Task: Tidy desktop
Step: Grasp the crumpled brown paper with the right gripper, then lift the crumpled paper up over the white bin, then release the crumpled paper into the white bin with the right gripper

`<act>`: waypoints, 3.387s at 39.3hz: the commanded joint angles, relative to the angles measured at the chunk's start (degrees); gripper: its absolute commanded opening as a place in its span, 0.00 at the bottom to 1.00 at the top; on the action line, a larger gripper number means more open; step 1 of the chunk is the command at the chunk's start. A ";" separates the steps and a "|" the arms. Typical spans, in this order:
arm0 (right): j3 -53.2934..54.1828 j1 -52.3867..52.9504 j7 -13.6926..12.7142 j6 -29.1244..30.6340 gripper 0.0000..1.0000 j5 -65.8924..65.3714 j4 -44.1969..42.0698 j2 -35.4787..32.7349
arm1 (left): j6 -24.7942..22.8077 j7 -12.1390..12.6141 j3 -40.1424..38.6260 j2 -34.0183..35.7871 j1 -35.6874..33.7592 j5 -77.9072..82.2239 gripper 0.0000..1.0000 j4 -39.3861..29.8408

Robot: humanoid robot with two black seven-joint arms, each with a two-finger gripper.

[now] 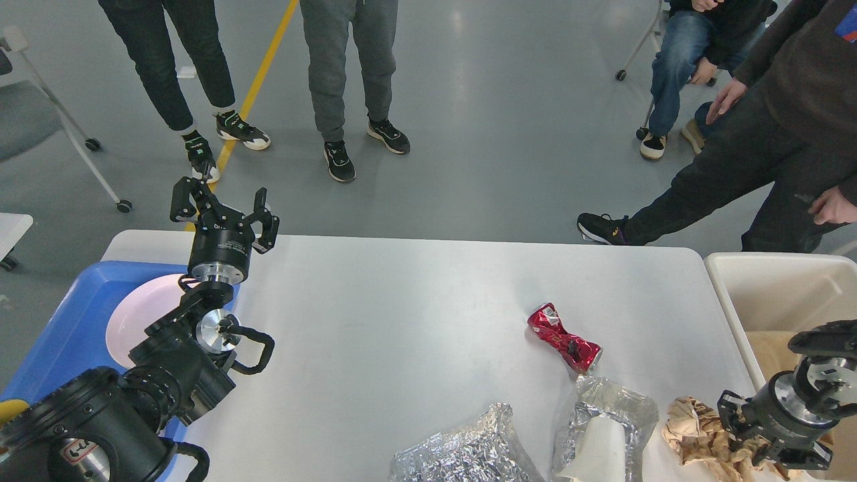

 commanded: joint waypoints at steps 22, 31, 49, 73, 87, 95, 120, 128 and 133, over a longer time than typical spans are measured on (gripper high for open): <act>3.08 9.48 -0.09 16.17 0.00 0.35 -0.09 -8.44 | 0.00 0.03 0.00 0.08 0.00 0.04 0.97 0.00; 0.44 16.25 -0.18 21.10 0.00 0.26 -0.18 -10.55 | 0.00 -0.05 0.00 0.08 0.00 0.04 0.97 0.00; -11.51 43.05 -0.27 29.61 0.00 0.35 -0.01 -13.90 | 0.00 0.03 0.00 -0.01 0.00 -0.05 0.97 0.00; -11.69 56.95 -0.18 29.61 0.00 8.35 -0.71 -7.92 | 0.00 0.03 0.00 0.08 0.00 -0.05 0.97 0.00; -12.39 46.23 -0.27 29.61 0.00 2.47 -16.26 -6.51 | 0.00 0.03 0.00 -0.01 0.00 -0.05 0.97 0.00; -12.66 37.62 -0.27 29.61 0.00 -1.58 -22.85 -6.87 | 0.00 -0.05 0.00 -0.01 0.00 -0.05 0.97 0.00; -9.41 8.36 -0.18 12.58 0.00 -8.18 -31.56 -5.81 | 0.00 0.03 0.00 -0.01 0.00 0.04 0.97 0.00; -7.91 3.25 -0.18 8.28 0.00 -8.26 -31.65 -4.41 | 0.00 0.03 0.00 -0.01 0.00 -0.05 0.97 0.00; -7.91 -1.40 -0.18 4.06 0.00 -8.26 -31.65 -2.39 | 0.00 0.03 0.00 -0.01 0.00 -0.05 0.97 0.00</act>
